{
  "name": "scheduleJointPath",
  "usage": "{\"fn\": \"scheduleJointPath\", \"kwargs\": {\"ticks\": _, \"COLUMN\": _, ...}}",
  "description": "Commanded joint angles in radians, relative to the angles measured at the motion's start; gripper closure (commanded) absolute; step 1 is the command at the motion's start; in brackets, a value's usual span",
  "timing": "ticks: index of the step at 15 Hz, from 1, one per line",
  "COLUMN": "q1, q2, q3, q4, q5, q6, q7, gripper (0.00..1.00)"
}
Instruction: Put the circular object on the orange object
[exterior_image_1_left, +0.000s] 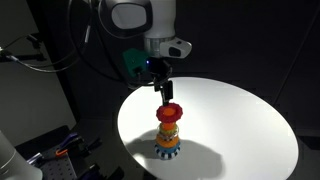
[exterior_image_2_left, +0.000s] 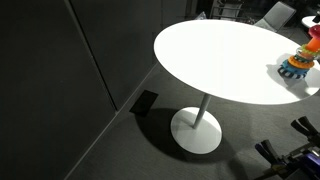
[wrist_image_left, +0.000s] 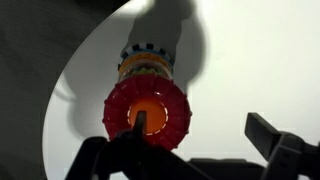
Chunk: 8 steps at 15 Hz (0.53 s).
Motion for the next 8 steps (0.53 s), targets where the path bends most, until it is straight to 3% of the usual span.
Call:
{"fn": "scheduleJointPath", "kwargs": {"ticks": 1, "q1": -0.008, "q2": 0.01, "q3": 0.002, "q4": 0.027, "q5": -0.035, "q6": 0.017, "q7": 0.022, "gripper": 0.0}}
{"fn": "scheduleJointPath", "kwargs": {"ticks": 8, "q1": -0.007, "q2": 0.048, "q3": 0.004, "q4": 0.03, "q5": -0.065, "q6": 0.124, "q7": 0.038, "gripper": 0.0}}
